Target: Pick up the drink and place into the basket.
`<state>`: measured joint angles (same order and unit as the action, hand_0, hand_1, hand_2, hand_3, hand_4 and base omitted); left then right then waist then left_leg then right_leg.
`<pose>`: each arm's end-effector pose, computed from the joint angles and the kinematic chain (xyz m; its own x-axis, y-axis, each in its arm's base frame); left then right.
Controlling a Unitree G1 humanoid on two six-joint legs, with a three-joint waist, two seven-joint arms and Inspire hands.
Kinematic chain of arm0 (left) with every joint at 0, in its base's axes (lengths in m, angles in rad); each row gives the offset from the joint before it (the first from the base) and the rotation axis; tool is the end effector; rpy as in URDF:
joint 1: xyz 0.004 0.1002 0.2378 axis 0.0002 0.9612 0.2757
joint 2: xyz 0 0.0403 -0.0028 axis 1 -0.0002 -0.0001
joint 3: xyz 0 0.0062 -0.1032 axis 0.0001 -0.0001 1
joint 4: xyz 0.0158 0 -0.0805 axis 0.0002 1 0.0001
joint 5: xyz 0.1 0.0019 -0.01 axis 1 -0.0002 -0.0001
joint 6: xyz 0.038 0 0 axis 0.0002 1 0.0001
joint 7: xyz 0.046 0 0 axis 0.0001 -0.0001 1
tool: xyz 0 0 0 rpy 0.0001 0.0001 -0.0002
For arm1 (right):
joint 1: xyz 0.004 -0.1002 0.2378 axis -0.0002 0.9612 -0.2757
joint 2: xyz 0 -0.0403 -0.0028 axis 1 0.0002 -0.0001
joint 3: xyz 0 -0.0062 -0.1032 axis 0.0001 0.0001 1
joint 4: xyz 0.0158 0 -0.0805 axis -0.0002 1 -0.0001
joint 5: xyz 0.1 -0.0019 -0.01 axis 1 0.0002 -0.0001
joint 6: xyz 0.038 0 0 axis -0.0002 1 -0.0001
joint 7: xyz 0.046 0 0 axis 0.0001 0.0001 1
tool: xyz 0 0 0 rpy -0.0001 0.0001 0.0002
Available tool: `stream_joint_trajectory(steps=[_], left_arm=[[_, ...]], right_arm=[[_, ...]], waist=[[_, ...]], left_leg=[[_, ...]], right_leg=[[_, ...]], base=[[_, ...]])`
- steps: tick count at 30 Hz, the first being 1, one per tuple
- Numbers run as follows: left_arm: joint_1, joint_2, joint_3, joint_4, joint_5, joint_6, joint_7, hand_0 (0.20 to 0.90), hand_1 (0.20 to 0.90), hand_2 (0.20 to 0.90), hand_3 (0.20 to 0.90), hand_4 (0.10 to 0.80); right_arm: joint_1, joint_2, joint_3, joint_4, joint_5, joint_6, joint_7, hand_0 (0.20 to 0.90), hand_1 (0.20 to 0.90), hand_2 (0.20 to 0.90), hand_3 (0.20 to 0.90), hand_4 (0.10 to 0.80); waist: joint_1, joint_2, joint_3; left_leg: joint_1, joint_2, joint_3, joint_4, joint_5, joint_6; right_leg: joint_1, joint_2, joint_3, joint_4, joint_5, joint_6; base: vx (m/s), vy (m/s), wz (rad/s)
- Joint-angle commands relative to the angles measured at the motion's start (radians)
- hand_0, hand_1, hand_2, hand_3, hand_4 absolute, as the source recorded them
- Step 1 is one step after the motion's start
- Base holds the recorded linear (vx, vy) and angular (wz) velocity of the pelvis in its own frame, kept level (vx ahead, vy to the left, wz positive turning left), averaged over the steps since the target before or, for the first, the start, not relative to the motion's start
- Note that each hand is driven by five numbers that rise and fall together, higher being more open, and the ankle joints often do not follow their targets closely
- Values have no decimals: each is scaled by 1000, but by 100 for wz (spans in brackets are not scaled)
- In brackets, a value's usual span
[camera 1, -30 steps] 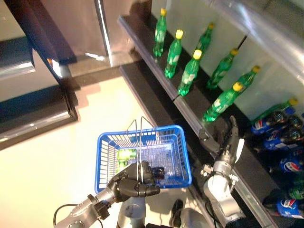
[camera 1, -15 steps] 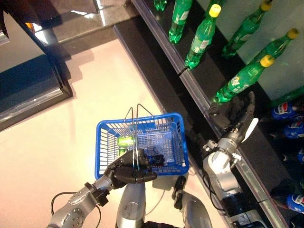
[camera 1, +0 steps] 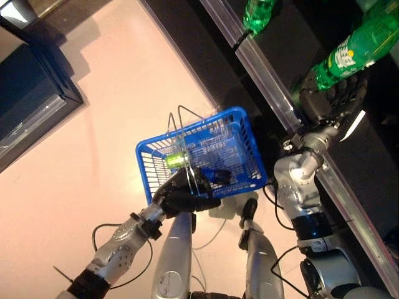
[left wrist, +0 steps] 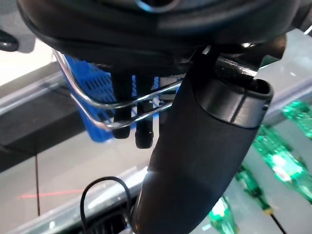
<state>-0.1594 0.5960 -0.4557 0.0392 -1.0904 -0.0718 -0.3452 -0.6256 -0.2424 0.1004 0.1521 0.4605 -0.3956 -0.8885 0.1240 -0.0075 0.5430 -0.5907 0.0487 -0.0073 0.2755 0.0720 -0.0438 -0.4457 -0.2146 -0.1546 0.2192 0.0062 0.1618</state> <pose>0.2188 0.1799 0.0571 0.7815 -0.6184 0.0821 0.5812 0.6740 -0.4560 0.2902 -0.1433 0.1845 0.6550 -0.6581 0.3714 0.3382 0.6948 0.6347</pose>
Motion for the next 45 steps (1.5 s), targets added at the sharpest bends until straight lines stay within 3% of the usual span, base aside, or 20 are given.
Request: stream_joint_trajectory(steps=[1, 6, 11, 18, 26, 27, 28, 34, 45], left_arm=[[-185, -111, 30, -378, -40, -233, -142, 300, 300, 300, 200, 100], [-234, -139, 36, -352, -30, -225, -146, 300, 300, 300, 200, 100], [-274, -175, 50, -333, -10, -195, -140, 300, 300, 300, 200, 100], [-310, -165, 67, -317, -33, -168, -133, 300, 300, 300, 200, 100], [-325, -121, 68, -309, -69, -164, -143, 300, 300, 300, 200, 100], [-329, -112, 64, -310, -73, -168, -141, 300, 300, 300, 200, 100], [-325, -105, 63, -308, -81, -170, -144, 300, 300, 300, 200, 100], [-318, -67, 51, -307, -113, -181, -157, 300, 300, 300, 200, 100], [-308, -63, 59, -310, -117, -186, -169, 300, 300, 300, 200, 100]], right_arm=[[-161, -126, -18, -70, 123, -129, 165, 900, 900, 900, 900, 800], [-220, -127, -6, -34, 255, -148, 307, 900, 900, 900, 900, 800], [-270, -143, 8, 10, 250, -157, 412, 900, 900, 900, 900, 800], [-347, -225, -4, 128, 267, -183, 435, 900, 900, 900, 900, 800], [-429, -361, 39, 323, 195, -93, 389, 900, 900, 900, 900, 800], [-443, -382, 54, 352, 186, -89, 375, 396, 396, 396, 313, 213], [-448, -398, 65, 379, 159, -74, 375, 300, 300, 300, 200, 100], [-484, -461, 119, 462, 148, -47, 361, 300, 300, 300, 200, 100], [-494, -478, 117, 476, 140, -24, 389, 300, 300, 300, 200, 100]], waist=[[-15, 52, -23], [-14, 54, -23], [-11, 53, -23], [-6, 49, -23], [4, 38, -23], [4, 34, -23], [6, 35, -23], [11, 31, -23], [11, 37, -23]], left_leg=[[-38, -30, -53, 42, -61, -20], [-68, -42, -52, 41, -65, -15], [-78, -56, -52, 40, -68, -13], [-75, -64, -54, 49, -81, -16], [-55, -66, -53, 47, -95, -15], [-59, -68, -53, 45, -86, -14], [-48, -65, -52, 46, -96, -14], [-37, -62, -54, 52, -103, -13], [-25, -65, -50, 43, -97, -9]], right_leg=[[-65, -18, -40, -73, 166, 23], [-108, -22, -43, -56, 156, 22], [-129, -25, -46, -42, 146, 20], [-128, -29, -54, -31, 136, 20], [-116, -21, -58, -20, 121, 18], [-119, -22, -61, -23, 128, 16], [-108, -21, -62, -20, 119, 17], [-96, -16, -64, -15, 115, 16], [-86, -19, -64, -18, 116, 14]], base=[[-94, 30, -2], [-83, 25, -1], [-19, 16, -3], [-5, 1, 0], [4, -12, 6], [51, -31, 5], [-7, -17, 4], [6, -5, 0], [-7, 3, 0]])
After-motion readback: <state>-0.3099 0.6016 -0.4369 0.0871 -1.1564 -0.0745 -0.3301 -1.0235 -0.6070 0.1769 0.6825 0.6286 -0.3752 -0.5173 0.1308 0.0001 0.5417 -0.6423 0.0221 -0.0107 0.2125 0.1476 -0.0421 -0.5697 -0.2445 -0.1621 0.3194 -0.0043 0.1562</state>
